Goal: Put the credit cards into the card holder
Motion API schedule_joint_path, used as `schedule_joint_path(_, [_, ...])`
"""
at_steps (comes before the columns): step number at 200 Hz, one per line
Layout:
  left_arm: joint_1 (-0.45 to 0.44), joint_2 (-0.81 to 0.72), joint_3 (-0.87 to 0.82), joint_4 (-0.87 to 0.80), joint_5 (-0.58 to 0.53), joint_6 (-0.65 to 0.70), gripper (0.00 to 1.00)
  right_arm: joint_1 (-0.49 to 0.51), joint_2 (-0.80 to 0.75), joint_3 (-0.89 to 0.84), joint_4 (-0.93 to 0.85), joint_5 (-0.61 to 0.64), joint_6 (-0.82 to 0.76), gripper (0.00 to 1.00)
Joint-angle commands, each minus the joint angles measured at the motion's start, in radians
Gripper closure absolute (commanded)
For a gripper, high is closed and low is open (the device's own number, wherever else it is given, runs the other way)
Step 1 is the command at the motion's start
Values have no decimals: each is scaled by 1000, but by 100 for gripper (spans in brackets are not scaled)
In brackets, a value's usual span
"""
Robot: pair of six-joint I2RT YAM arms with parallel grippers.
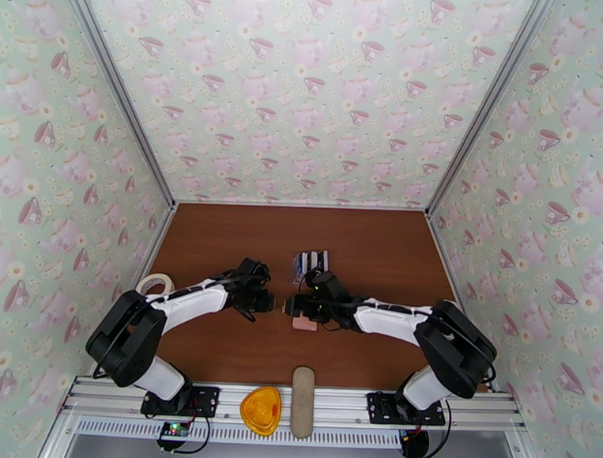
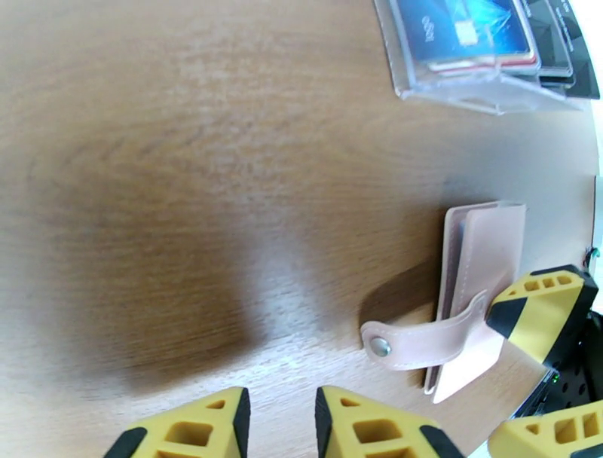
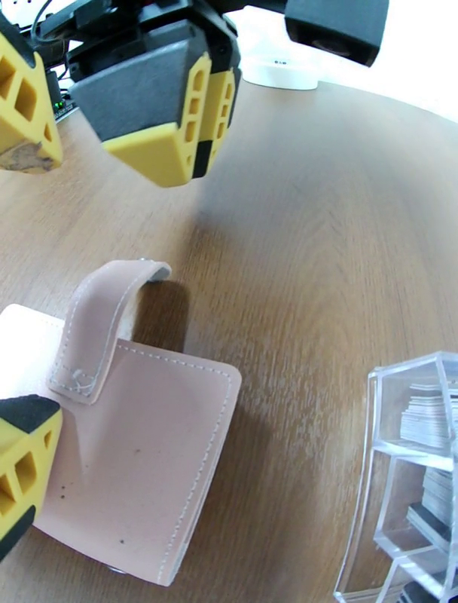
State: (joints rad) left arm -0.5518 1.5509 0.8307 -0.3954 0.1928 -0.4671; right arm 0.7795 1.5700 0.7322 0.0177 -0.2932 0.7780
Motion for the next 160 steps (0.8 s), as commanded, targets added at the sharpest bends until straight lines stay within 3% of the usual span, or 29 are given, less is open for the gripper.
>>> schedule_joint_path(1, [6,-26,25,-24,-16,18,69,5,-35,5,-47,-9,-22,18])
schedule_joint_path(68, [-20,-42,64,-12,21,10,67,-38,-169,-9,-118,33,-24,25])
schedule_joint_path(160, [-191,79,198,78,94,-22,67,-177,-238,-221,-5,-39,-1,39])
